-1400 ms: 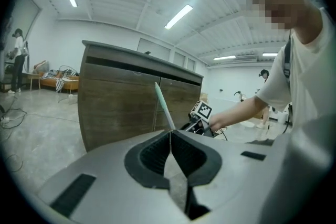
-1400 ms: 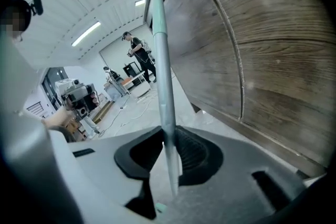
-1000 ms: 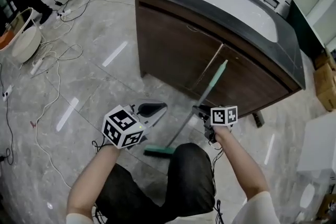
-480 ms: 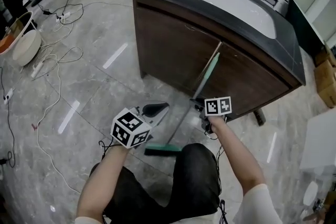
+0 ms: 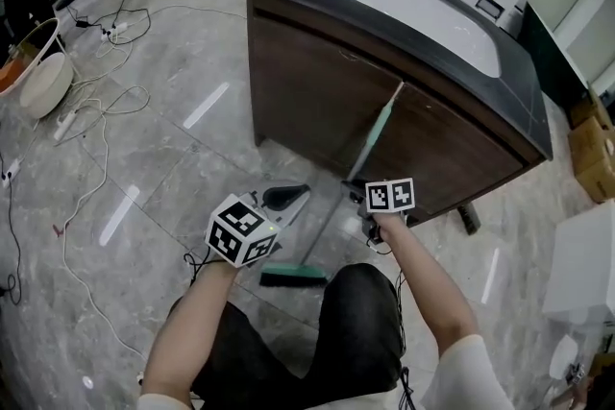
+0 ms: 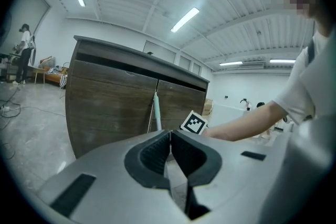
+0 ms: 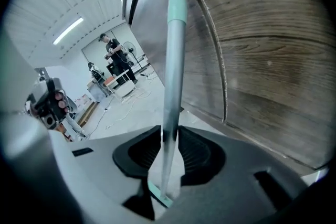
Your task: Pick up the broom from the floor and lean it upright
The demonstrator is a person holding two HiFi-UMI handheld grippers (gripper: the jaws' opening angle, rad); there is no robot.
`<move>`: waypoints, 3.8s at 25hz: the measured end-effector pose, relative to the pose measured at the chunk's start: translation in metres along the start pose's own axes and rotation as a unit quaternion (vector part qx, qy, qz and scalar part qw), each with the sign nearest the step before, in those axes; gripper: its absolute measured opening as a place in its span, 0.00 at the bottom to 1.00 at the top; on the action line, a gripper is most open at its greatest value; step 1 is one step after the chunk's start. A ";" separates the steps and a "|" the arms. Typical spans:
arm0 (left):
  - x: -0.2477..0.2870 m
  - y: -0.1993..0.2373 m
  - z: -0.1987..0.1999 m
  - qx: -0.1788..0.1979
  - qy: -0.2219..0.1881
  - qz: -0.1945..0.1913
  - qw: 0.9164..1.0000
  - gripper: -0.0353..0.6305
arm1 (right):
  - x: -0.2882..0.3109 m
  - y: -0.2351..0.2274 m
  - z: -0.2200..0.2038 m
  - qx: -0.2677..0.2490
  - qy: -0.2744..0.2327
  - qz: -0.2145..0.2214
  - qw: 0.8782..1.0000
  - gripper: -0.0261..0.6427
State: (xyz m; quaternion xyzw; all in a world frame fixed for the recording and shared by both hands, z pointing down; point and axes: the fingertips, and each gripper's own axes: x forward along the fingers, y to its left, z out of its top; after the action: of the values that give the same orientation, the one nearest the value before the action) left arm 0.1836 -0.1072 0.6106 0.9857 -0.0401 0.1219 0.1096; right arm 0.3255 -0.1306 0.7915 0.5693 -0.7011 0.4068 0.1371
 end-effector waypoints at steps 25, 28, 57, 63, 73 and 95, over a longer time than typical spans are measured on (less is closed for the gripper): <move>-0.027 0.012 -0.005 0.006 0.004 0.014 1.000 0.07 | -0.052 0.107 0.043 -0.156 -0.102 0.038 0.982 0.19; -0.033 0.008 -0.005 0.043 0.012 0.034 0.998 0.07 | -0.045 0.120 0.042 -0.176 -0.107 0.048 0.977 0.17; -0.203 -0.142 0.149 -0.119 0.096 0.149 0.977 0.07 | -0.357 0.316 0.132 -0.253 -0.007 0.051 0.966 0.04; -0.241 -0.228 0.268 -0.111 0.081 0.169 0.976 0.07 | -0.483 0.360 0.161 -0.253 -0.023 0.067 0.965 0.04; -0.294 -0.348 0.412 -0.077 0.027 0.170 0.982 0.07 | -0.632 0.409 0.175 -0.228 -0.079 0.053 0.969 0.04; -0.385 -0.429 0.449 -0.028 -0.004 0.047 0.999 0.07 | -0.749 0.519 0.121 -0.154 -0.176 -0.058 0.971 0.04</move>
State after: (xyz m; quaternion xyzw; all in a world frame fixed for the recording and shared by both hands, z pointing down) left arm -0.0394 0.2292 0.0017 0.9797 -0.0899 0.1219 0.1316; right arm 0.1209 0.3064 0.0089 0.6435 -0.7343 0.1792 0.1210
